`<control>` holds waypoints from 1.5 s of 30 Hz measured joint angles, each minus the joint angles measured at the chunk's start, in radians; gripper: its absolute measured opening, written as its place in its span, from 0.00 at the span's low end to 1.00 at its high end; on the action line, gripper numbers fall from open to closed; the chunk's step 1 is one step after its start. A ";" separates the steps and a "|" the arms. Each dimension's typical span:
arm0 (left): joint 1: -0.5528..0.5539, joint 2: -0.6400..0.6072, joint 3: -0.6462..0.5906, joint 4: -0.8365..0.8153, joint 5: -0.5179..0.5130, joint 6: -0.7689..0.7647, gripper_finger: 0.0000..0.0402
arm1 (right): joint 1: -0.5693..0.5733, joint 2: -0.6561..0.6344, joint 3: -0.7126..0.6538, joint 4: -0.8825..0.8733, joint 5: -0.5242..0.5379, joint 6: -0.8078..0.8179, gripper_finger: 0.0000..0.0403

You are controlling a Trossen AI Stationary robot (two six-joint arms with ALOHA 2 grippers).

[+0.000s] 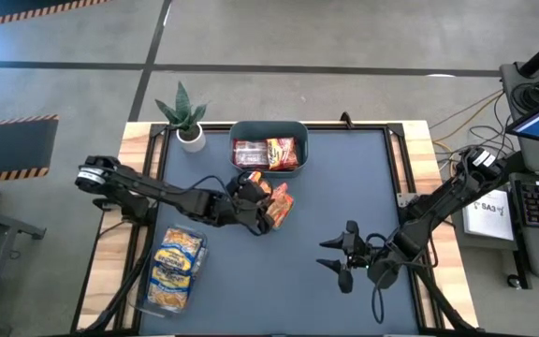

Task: Sort Maruchan noodles
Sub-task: Put the orange noodle pack into the green bin, then return to Home Position

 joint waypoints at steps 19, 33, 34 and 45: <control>0.013 0.004 -0.001 -0.073 -0.166 0.223 0.38 | 0.000 0.000 -0.001 -0.003 0.016 0.003 0.54; -0.064 0.002 0.093 -0.319 -0.030 0.629 0.35 | 0.000 0.000 -0.001 -0.003 0.026 -0.002 0.54; -0.069 0.002 0.093 -0.354 -0.031 0.672 0.33 | 0.000 0.000 -0.001 -0.004 0.036 -0.005 0.54; -0.062 0.050 0.069 -0.400 -0.036 0.644 0.06 | 0.000 0.000 -0.001 -0.004 0.057 -0.027 0.54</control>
